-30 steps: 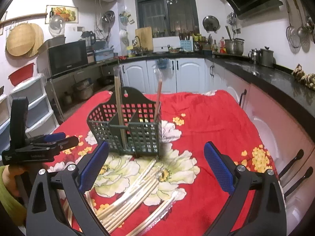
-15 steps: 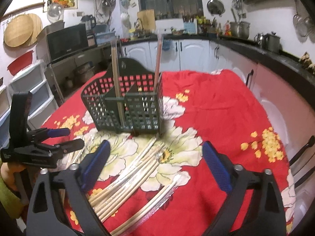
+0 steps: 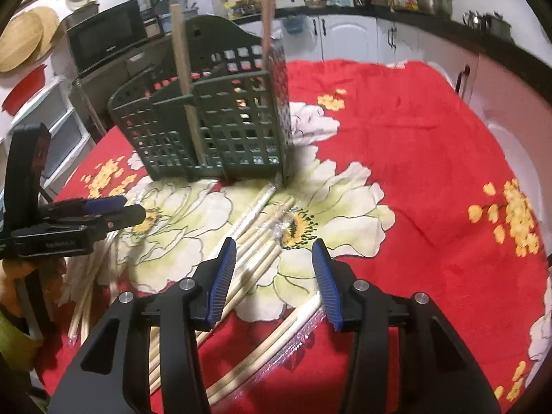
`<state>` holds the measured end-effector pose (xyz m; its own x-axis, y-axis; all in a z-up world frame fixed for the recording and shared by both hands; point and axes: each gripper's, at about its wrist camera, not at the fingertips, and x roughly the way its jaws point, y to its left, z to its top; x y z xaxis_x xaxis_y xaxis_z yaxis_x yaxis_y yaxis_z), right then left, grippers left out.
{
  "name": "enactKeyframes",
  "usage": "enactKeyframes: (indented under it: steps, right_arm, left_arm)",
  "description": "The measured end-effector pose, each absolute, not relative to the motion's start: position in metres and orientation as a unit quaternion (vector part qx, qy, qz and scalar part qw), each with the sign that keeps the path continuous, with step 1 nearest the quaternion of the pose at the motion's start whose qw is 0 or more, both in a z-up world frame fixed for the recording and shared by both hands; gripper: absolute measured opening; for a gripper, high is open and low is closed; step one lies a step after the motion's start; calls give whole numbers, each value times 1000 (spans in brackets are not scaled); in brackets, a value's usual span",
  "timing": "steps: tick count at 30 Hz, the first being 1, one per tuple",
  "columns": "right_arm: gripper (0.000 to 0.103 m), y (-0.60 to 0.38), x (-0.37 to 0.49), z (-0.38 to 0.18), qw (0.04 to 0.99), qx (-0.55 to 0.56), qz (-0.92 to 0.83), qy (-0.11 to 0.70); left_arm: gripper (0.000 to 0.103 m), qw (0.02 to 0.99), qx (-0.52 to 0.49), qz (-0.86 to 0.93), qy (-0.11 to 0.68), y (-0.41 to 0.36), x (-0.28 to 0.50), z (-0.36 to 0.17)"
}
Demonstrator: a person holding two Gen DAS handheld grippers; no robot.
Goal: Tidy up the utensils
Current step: 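Close the left tool on more chopsticks while the right tool grasps chopsticks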
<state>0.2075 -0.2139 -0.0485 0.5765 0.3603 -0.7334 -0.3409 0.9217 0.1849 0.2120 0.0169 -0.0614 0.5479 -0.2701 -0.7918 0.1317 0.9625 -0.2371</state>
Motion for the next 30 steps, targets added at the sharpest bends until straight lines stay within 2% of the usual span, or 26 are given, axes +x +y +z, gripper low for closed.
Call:
enactKeyframes:
  steps: [9,11,12,24,26,28,30]
  right_arm:
    - [33,-214,232,-68,865,61,200,456]
    - [26,-216,232,-68,864,66,202,456]
    - [18,-217,231,-68,863,66,203,457]
    - [15,-233,232,-67,868,88,180,454]
    - [15,-232,235,-68,866,89,181,457]
    - [14,-231,239,-69,860,100,188,463]
    - [14,-232,243,-69,857,106,192,467]
  left_arm:
    - [59,875,-80,-106,465,23,226,-64]
    - [58,876,-78,-106,464,23,227,-64]
    - [58,876,-78,-105,464,23,227,-64]
    - [56,877,-71,-94,466,23,239,-67]
    - [49,879,-56,-82,467,21,240,-68]
    - [33,880,-41,-66,468,21,241,-68]
    - [22,881,-35,-53,468,24,243,-67]
